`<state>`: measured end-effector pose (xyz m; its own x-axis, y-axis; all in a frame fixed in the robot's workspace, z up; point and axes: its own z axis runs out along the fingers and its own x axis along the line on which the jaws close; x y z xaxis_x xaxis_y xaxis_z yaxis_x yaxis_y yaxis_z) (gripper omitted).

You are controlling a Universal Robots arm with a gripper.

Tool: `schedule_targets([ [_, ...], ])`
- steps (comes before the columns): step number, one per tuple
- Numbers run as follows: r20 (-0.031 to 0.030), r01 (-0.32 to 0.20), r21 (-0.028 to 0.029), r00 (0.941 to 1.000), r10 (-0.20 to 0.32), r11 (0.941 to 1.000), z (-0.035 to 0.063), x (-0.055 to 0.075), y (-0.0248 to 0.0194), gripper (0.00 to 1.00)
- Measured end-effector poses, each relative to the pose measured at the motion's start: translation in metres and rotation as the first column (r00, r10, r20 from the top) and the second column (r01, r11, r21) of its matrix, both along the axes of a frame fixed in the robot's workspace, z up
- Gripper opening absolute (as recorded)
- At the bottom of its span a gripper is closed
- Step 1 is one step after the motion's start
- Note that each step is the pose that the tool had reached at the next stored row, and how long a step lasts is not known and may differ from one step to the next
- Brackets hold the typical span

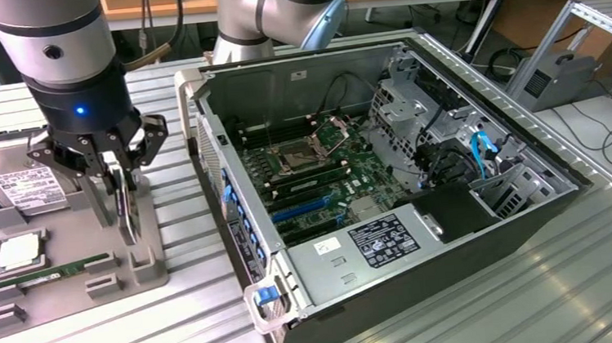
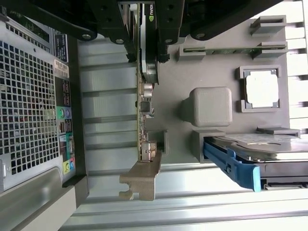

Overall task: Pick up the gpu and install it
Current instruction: 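Pick up the gpu and move the gpu toward the slot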

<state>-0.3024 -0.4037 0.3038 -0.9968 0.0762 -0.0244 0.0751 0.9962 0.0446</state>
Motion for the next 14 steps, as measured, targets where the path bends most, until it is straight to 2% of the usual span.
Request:
schedule_targets([
  [14, -0.0001, 0.000, -0.0001, 1.0000, 0.000, 1.0000, 0.0079, 0.0000, 0.0000, 0.27],
])
